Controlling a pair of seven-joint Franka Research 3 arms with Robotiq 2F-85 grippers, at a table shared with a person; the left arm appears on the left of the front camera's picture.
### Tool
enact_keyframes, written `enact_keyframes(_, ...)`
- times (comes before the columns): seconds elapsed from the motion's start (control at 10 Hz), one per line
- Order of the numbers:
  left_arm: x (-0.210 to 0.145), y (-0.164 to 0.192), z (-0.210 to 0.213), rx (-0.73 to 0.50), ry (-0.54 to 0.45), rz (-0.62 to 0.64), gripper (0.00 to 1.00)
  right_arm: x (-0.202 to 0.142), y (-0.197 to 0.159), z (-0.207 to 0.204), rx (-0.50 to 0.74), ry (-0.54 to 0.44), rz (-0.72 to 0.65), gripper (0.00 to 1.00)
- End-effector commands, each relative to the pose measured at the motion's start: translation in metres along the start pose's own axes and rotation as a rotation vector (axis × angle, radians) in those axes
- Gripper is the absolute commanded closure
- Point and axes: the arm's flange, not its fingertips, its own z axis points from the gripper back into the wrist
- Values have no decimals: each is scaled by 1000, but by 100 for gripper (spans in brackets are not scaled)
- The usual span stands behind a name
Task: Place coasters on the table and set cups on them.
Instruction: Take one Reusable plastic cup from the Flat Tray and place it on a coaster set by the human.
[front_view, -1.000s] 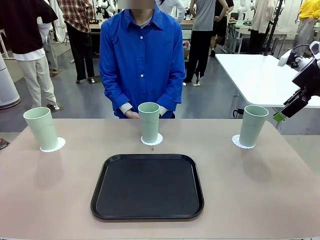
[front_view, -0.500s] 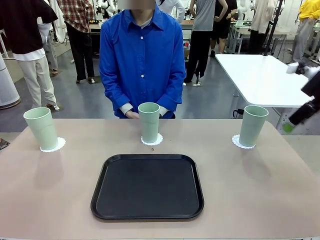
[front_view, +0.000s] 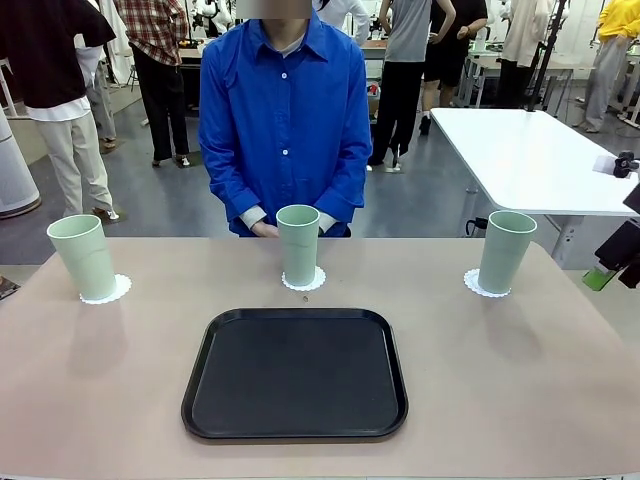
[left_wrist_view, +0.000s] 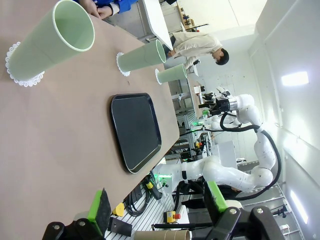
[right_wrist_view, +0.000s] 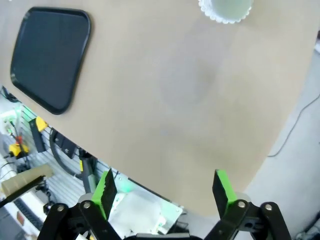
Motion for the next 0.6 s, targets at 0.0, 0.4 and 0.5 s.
enact_keyframes(0.0,-2,-1,2,-10,-1,-8,0,-16,-24,16,374,-146,51,0)
enact_keyframes(0.4,-2,-1,2,-10,-1,-8,0,-60,-102,45,811,-492,-41,0)
enact_keyframes(0.5,-2,-1,2,-10,-1,-8,0,-75,-124,47,860,-504,-84,0)
